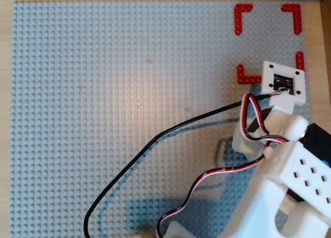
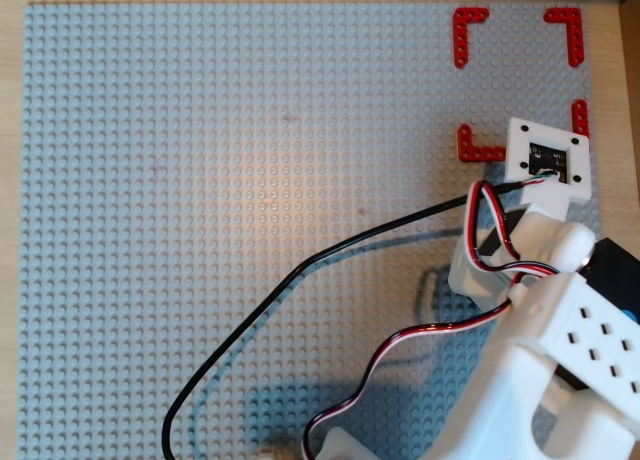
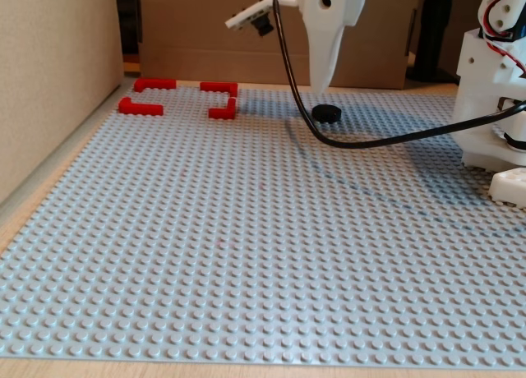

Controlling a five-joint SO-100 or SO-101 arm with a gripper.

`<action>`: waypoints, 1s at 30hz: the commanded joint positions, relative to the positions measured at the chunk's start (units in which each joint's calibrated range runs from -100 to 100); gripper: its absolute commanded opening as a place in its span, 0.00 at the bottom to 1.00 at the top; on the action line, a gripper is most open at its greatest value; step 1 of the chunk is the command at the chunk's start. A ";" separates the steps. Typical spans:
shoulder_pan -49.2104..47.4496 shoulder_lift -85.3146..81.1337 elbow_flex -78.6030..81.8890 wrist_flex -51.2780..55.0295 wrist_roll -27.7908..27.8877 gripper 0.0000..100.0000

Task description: Grab the Lego and store it in red box

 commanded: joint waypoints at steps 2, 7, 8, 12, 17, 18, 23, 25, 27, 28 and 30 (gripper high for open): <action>1.85 1.59 -1.76 -0.38 0.37 0.15; 1.33 2.10 -1.58 0.59 -0.10 0.15; 1.03 2.10 -1.39 0.67 -0.10 0.15; -1.35 2.01 0.24 -0.12 -0.41 0.15; -2.39 2.01 0.24 -0.20 -0.67 0.15; -2.39 2.01 0.42 -0.20 -0.67 0.15; -3.43 2.61 1.06 -1.08 -0.62 0.17; -4.03 3.54 2.06 -2.22 -0.47 0.20; -4.40 4.81 3.61 -4.50 -0.47 0.21; -4.48 5.32 4.15 -5.47 -0.47 0.21; -4.03 5.57 4.24 -6.17 -0.62 0.21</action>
